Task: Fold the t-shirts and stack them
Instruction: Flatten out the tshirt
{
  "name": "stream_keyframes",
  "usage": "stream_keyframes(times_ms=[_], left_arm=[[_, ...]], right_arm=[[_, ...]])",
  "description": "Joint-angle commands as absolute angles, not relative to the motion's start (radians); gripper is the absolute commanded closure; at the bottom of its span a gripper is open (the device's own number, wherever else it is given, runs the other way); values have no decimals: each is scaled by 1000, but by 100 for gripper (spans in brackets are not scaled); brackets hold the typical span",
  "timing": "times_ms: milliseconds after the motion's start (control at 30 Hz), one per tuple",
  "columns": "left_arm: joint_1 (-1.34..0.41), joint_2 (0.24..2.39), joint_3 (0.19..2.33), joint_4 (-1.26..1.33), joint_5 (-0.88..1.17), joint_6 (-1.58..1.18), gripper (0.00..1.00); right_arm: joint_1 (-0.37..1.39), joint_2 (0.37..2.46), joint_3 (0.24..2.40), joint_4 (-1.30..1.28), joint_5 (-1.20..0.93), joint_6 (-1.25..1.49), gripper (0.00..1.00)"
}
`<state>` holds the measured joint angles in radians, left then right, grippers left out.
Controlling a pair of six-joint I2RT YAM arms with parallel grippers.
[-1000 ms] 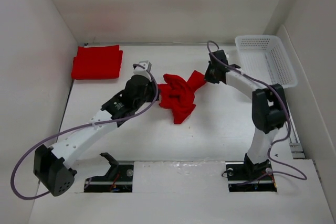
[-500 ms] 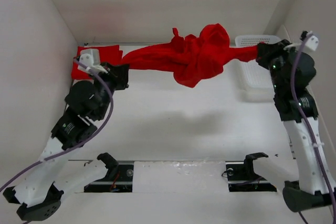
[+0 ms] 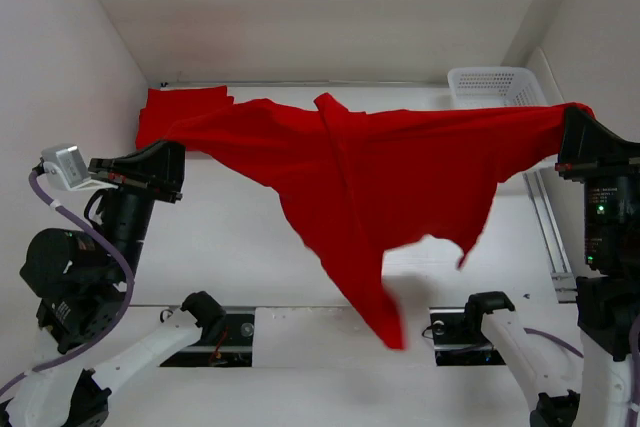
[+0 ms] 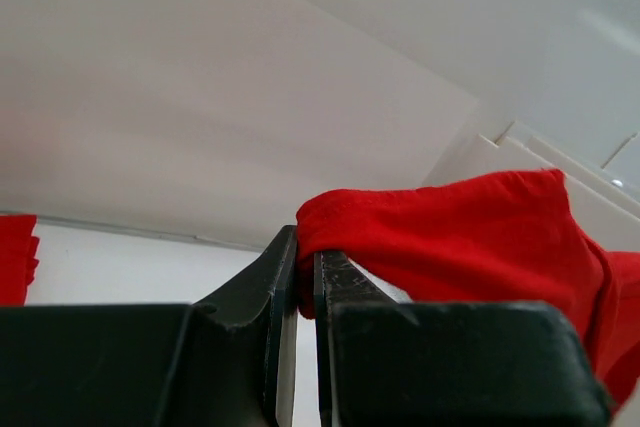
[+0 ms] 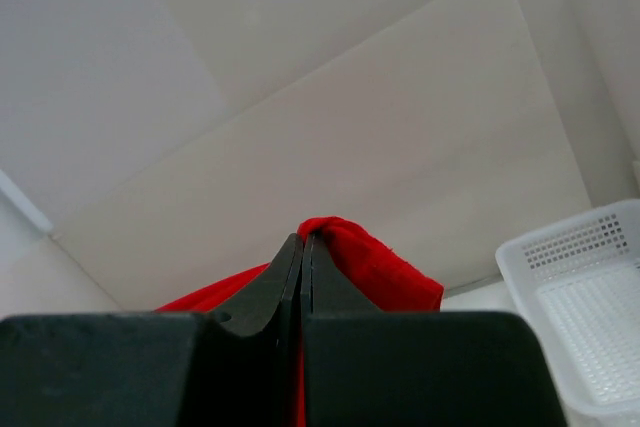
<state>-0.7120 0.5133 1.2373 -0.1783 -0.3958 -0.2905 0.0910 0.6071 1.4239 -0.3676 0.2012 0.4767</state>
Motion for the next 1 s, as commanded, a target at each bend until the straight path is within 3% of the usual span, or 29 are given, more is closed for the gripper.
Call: stream_keyframes(times_ms=[0, 233, 733, 967], left_arm=[[-698, 555, 1255, -113, -587, -236, 100], [-698, 634, 1322, -153, -663, -272, 100], [-698, 572, 1437, -110, -316, -242, 100], [-698, 650, 1370, -98, -403, -253, 100]], right_arm=[[63, 658, 1422, -368, 307, 425, 100], [63, 692, 1477, -368, 273, 416, 100], [83, 630, 1706, -474, 239, 342, 100], [104, 684, 1681, -449, 209, 342, 100]])
